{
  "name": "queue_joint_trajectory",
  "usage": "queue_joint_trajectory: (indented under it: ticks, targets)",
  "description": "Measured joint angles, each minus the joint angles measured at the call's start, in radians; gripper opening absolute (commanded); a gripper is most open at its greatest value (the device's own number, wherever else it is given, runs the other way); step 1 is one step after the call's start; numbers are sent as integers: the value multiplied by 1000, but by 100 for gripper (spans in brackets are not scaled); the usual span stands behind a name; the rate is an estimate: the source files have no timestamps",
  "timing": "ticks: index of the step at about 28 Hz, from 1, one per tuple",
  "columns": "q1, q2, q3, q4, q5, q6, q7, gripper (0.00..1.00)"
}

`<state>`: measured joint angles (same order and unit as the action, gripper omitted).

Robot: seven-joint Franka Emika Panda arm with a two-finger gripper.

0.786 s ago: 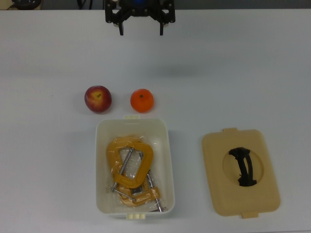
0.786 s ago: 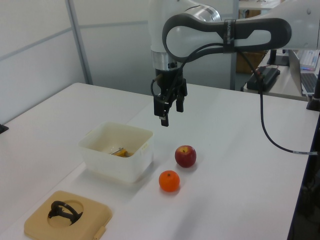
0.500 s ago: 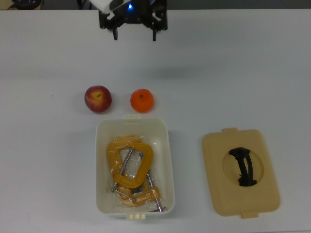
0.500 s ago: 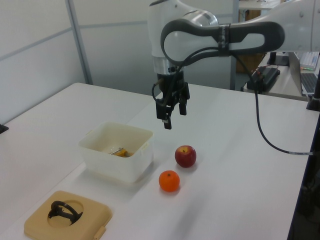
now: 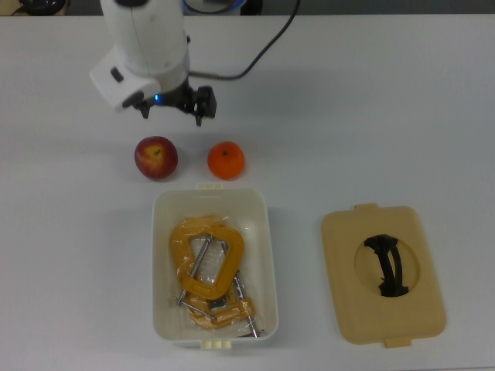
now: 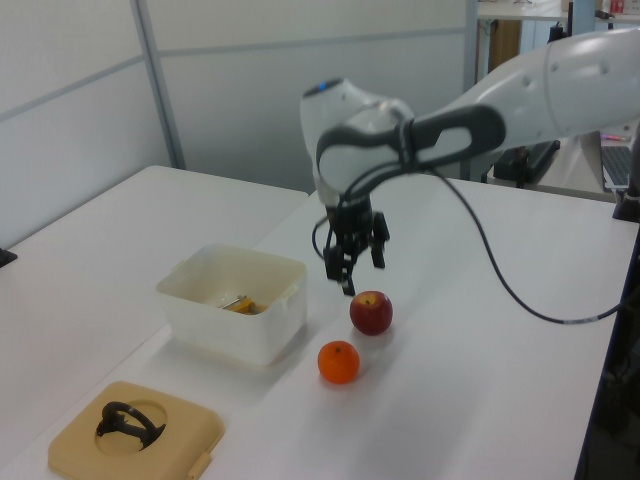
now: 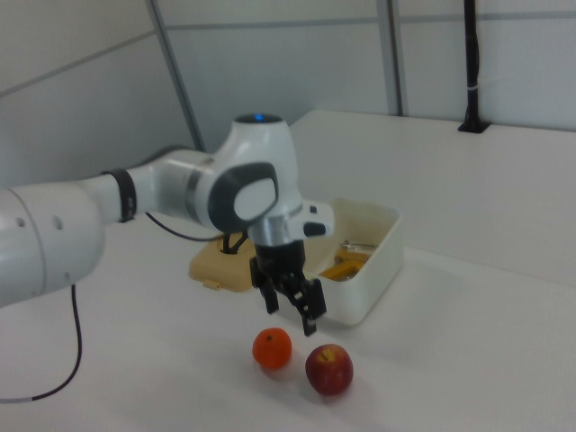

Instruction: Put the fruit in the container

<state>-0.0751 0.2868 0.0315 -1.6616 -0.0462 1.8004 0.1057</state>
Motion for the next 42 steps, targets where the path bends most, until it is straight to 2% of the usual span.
queue_joint_trajectory:
  ticks: [4,9,15,25,26,30,31,32,34,36,39,40,41,42]
  targets:
    - [-7,74,-2,-12,-27,57,23,100]
    - [-19,130,-4,-12,-55,98,43,100]
    - [-48,137,-6,-9,-95,101,53,100]
    - [-70,137,-8,-11,-102,101,53,100]
    - [-70,137,-8,-13,-106,101,53,90]
    - [-71,140,-10,-22,-124,101,53,72]
    - [-71,143,-11,-24,-127,101,53,61]
    - [-71,146,-12,-25,-131,101,53,55]
    - [-73,150,-13,-25,-134,101,54,50]
    - [-77,152,-13,-25,-135,102,54,50]
    - [-85,152,-14,-24,-135,132,54,51]
    - [-86,152,-14,-24,-135,144,54,57]
    - [-88,152,-14,-24,-135,152,54,100]
    - [-89,152,-14,-24,-135,159,54,100]
